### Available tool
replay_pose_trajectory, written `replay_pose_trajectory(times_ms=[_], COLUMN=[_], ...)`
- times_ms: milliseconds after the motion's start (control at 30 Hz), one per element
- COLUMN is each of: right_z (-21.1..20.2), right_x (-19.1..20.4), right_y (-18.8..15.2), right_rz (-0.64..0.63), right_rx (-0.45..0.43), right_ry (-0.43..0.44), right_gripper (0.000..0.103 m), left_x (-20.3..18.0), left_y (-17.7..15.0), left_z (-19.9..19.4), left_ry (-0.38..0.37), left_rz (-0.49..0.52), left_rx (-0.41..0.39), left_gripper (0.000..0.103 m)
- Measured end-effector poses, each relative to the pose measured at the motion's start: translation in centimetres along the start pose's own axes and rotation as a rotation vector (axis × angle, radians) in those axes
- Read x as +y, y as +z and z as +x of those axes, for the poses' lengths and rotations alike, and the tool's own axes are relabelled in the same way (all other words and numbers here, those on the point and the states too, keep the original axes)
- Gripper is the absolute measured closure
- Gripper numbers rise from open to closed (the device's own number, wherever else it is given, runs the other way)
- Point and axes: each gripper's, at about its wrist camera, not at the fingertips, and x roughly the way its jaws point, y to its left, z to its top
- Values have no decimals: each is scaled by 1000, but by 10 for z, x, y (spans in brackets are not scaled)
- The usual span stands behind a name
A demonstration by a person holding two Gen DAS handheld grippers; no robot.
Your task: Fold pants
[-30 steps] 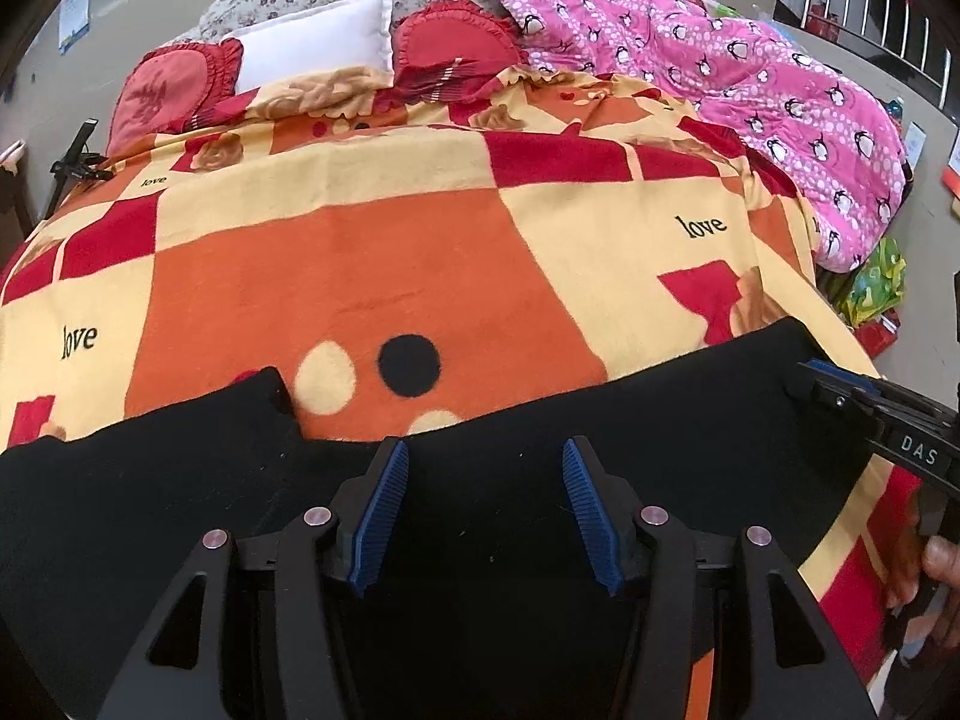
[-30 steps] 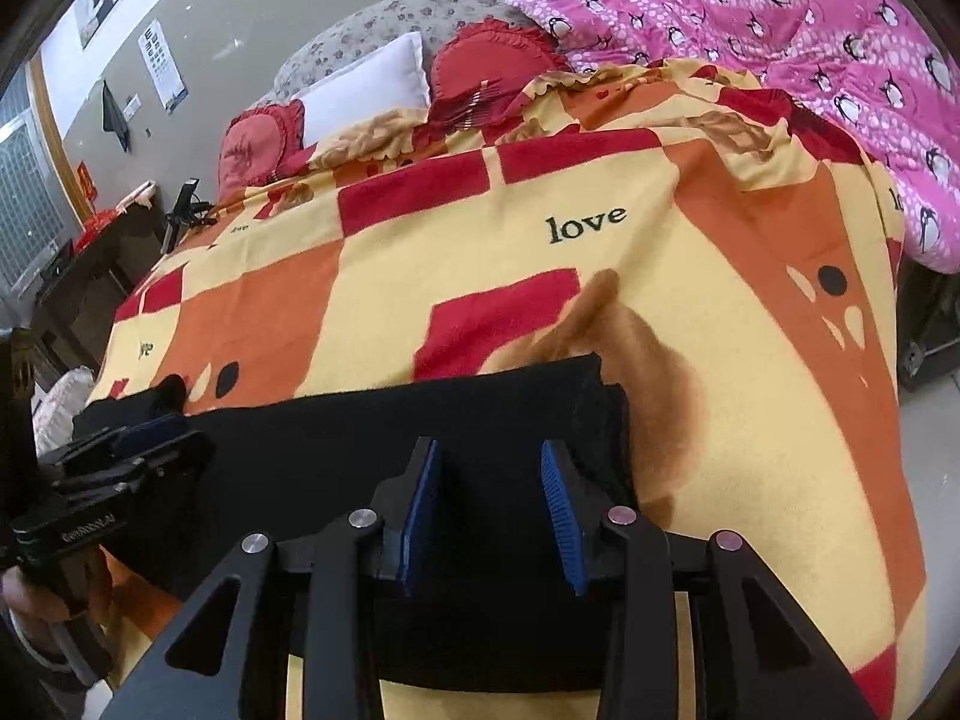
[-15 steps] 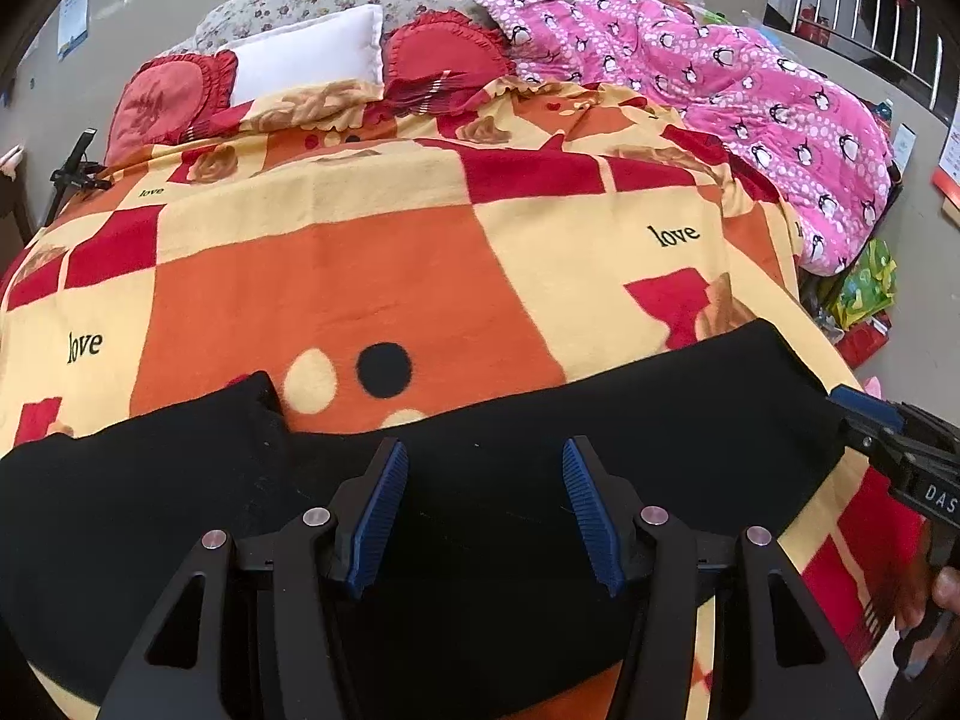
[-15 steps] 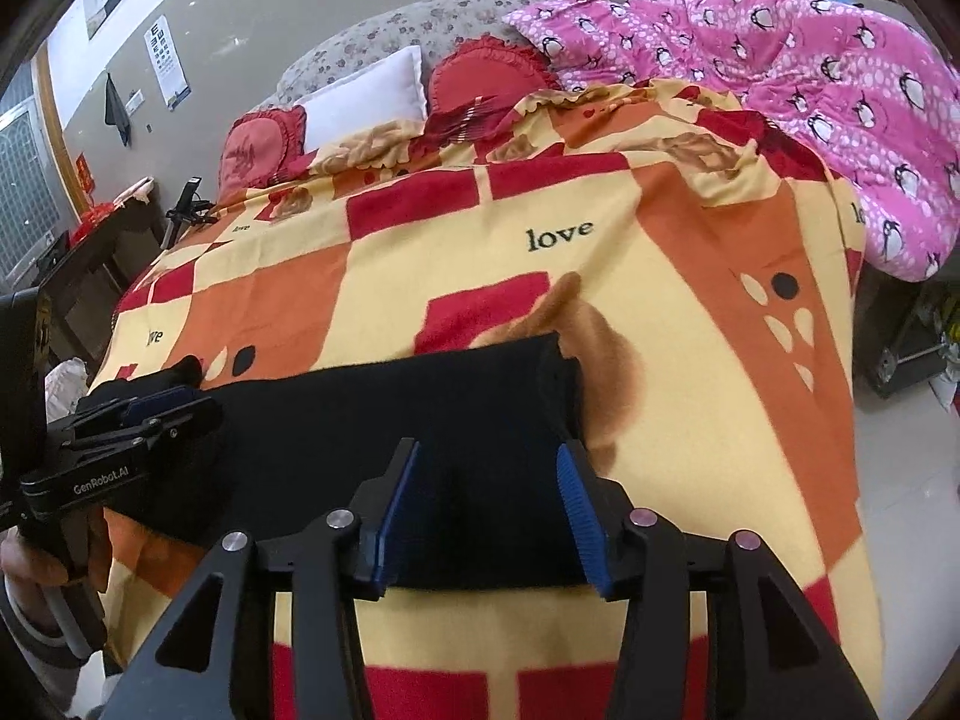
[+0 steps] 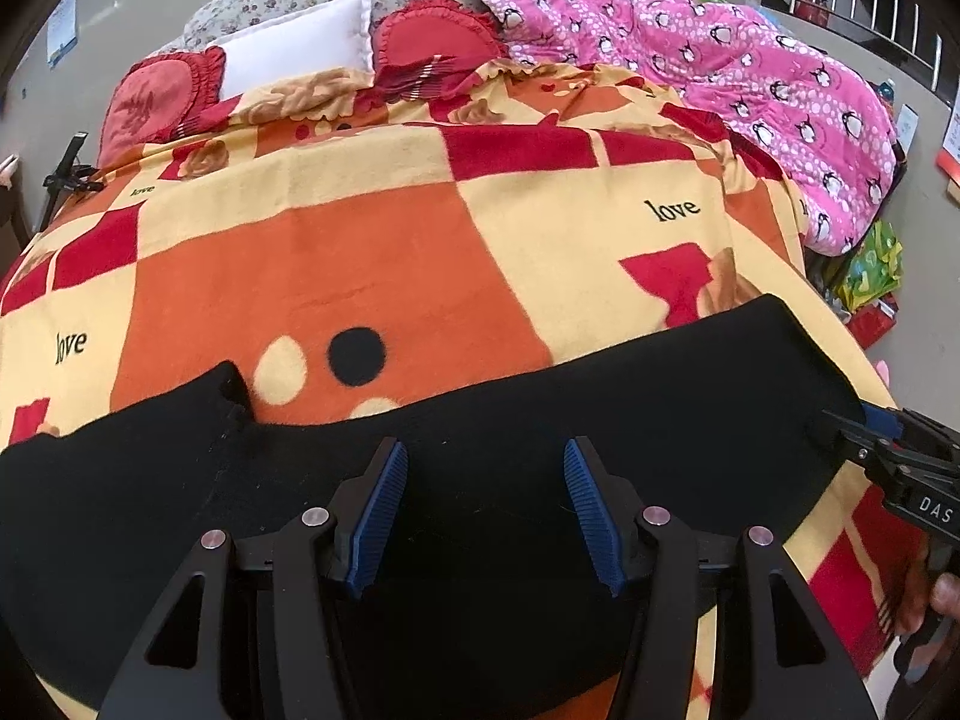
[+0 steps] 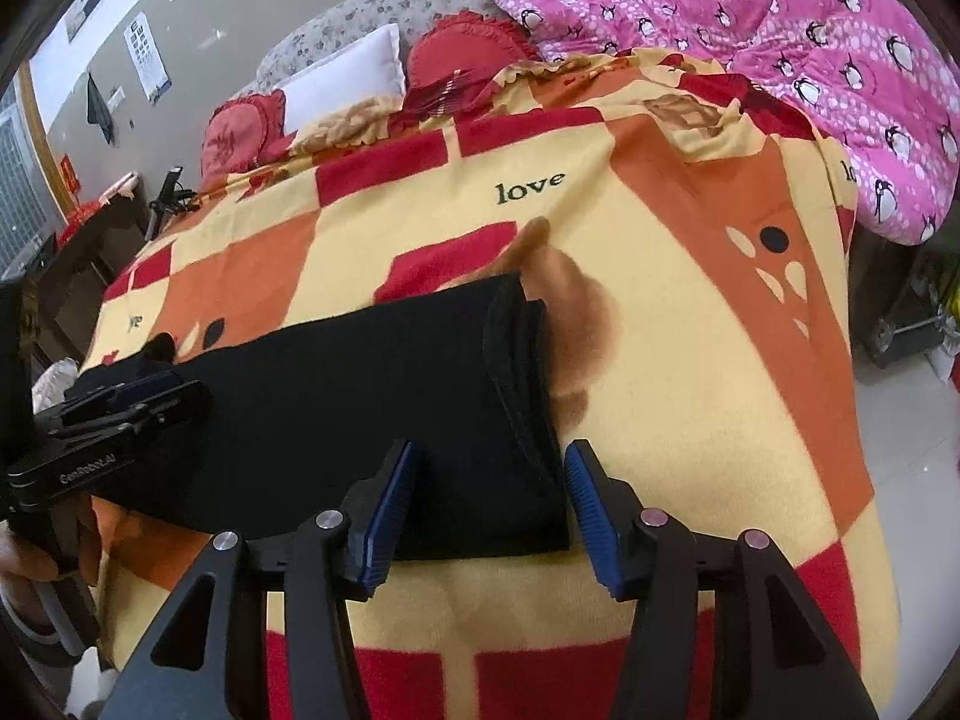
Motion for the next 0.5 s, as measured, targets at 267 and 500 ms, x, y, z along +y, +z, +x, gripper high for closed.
replay_pose_trajectory(times_ms=[267, 500], right_z=[-21, -16], right_x=[-14, -19], right_y=[0, -7], right_rz=[54, 64], right_rx=[-34, -7], right_ry=[30, 49], right_gripper=[32, 31], left_x=[-27, -60], left_y=[32, 59], left_z=[0, 28], left_ry=[-165, -263], left_rz=[84, 206], left_rx=[3, 57], left_gripper=[38, 37])
